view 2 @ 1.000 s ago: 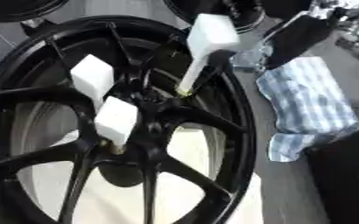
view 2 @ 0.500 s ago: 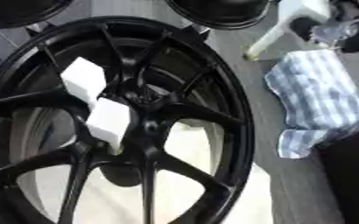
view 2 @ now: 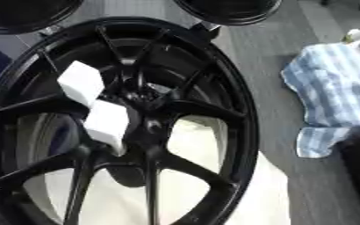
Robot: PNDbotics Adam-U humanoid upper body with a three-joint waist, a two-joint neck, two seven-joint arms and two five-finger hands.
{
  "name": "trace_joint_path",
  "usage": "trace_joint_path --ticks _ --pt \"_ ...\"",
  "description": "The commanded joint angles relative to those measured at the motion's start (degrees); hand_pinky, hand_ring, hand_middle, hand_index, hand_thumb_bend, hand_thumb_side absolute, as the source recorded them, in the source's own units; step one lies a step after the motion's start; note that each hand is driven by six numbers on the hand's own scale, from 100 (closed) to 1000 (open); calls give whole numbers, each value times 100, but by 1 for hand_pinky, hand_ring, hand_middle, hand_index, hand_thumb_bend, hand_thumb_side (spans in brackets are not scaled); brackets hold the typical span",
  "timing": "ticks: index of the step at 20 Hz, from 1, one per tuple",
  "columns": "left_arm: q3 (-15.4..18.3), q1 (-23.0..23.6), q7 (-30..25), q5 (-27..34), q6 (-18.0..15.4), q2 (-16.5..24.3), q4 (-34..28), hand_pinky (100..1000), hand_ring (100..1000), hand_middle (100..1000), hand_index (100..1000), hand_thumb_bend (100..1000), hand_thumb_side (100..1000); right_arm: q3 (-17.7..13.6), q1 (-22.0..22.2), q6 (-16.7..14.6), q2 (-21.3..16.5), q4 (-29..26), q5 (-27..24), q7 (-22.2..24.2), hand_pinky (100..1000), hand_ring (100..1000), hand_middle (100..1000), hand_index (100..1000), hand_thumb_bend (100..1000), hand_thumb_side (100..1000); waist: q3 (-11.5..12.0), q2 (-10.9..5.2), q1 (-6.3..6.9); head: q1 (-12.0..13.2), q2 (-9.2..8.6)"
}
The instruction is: Pull the pin out of the wheel hub.
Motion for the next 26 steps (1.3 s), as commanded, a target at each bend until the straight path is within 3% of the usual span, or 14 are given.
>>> trace_joint_path --ticks 1,2,3,6,9,11,16,17,18,19,20,21,26 --pt "46 -9 -8 -37 -30 56 -102 897 757 619 780 100 719 -134 15 208 83 -158 355 -47 825 916 919 831 599 438 -31 -107 12 30 -72" --pt "43 -10 -12 -35 -28 52 -102 897 758 619 780 100 719 -145 11 226 154 -202 321 -135 827 918 918 834 563 546 -39 -108 19 32 -65" --pt "43 -8 -12 -34 -25 49 -102 897 758 619 780 100 719 -154 6 209 208 -249 224 -277 824 912 911 825 534 556 -42 -113 24 29 -64" --pt "48 -4 -10 -30 -28 44 -102 898 758 619 780 100 718 -161 6 67 292 -423 -177 -760 804 868 852 752 449 479 -42 -122 35 21 -75" --pt "30 -15 -26 -21 -24 46 -102 898 758 619 780 100 719 -110 -83 -40 318 -639 -648 -1244 755 765 703 625 336 401 -32 -126 40 15 -65" --pt "13 -39 -42 -3 -22 55 -102 898 758 619 780 100 718 -8 -234 -275 326 -685 -949 -1448 741 742 666 594 329 355 -22 -128 42 -5 -67" --pt "-73 -167 -148 51 -28 100 -102 898 758 619 779 100 715 473 -724 -1219 663 -700 -1323 -942 743 730 650 581 330 317 24 -96 56 -20 -95" --pt "-81 -188 -164 61 -41 119 -102 898 758 619 779 101 709 550 -821 -1380 759 -700 -1331 -820 743 728 647 581 456 252 35 -89 55 -17 -113" --pt "-89 -204 -178 68 -54 137 -102 898 758 620 779 100 714 621 -896 -1529 844 -700 -1329 -719 742 727 647 581 326 311 42 -81 53 -6 -129" --pt "-99 -224 -193 76 -63 150 -102 898 758 620 779 100 714 692 -961 -1654 937 -700 -1317 -628 739 724 645 580 317 314 49 -72 50 16 -141" --pt "-112 -245 -209 83 -68 161 -102 898 759 620 779 100 709 768 -1011 -1753 1030 -700 -1291 -540 737 723 644 579 359 277 53 -66 44 54 -133" --pt "-123 -263 -225 91 -68 168 -102 898 759 620 779 100 715 842 -1047 -1821 1113 -700 -1259 -463 737 723 644 579 309 318 51 -63 40 96 -111" --pt "-149 -337 -278 149 -49 200 -102 897 759 621 780 100 715 1117 -1100 -1903 1404 -700 -1092 -236 739 722 643 577 307 320 44 -65 10 189 1"
